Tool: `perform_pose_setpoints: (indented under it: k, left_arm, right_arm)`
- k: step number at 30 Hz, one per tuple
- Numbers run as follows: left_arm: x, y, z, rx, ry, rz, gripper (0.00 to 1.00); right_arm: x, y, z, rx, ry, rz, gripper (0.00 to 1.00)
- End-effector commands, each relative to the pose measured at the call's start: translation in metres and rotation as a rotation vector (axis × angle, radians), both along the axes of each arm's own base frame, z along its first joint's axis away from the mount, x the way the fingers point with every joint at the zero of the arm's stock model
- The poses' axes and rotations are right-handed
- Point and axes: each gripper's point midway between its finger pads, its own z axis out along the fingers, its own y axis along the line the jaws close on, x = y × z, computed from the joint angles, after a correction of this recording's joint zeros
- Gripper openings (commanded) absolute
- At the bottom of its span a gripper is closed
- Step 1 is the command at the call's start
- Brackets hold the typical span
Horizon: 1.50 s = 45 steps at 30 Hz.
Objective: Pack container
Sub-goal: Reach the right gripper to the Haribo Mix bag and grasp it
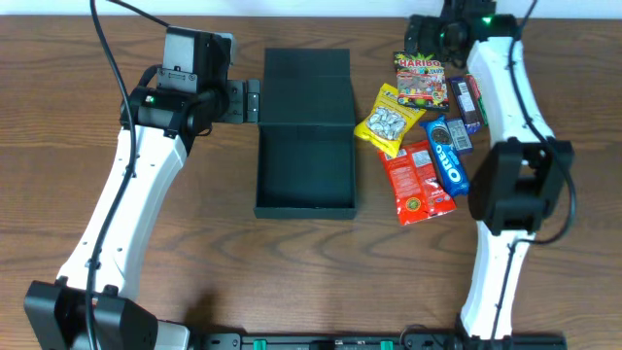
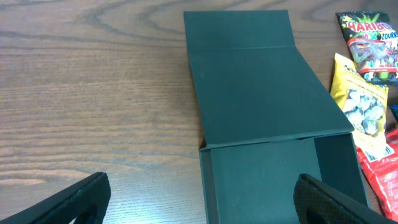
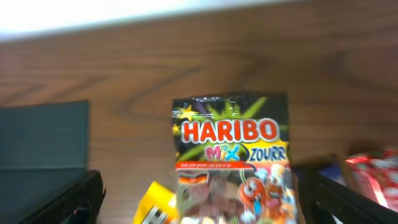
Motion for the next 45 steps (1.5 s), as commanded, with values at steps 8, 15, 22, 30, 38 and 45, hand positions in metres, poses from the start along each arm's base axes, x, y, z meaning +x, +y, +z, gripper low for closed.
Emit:
perform_pose_setpoints:
  k: [8, 15, 22, 30, 38, 45]
  left_arm:
    - [0.002, 0.001, -0.001, -0.006, 0.003, 0.011, 0.95]
    - [0.002, 0.001, -0.001, -0.005, 0.002, 0.010, 0.95]
    - [0.003, 0.001, -0.001, 0.002, -0.001, 0.000, 0.95]
    - [0.003, 0.001, -0.001, 0.005, -0.002, -0.004, 0.95]
    - [0.002, 0.001, -0.001, 0.006, -0.001, -0.003, 0.95]
    - [0.002, 0.001, -0.001, 0.006, -0.002, -0.003, 0.95]
  right_arm:
    - [0.001, 0.021, -0.055, -0.015, 0.077, 0.068, 0.96]
    - [-0.005, 0.031, -0.069, -0.177, 0.103, 0.060, 0.89]
    - [-0.009, 0.030, -0.076, -0.326, 0.115, 0.038, 0.85]
    - [-0.017, 0.020, -0.093, -0.374, 0.171, 0.022, 0.84]
    - [-0.023, 0.018, -0.107, -0.379, 0.206, 0.028, 0.68]
    - [-0.021, 0.017, -0.106, -0.377, 0.199, 0.023, 0.33]
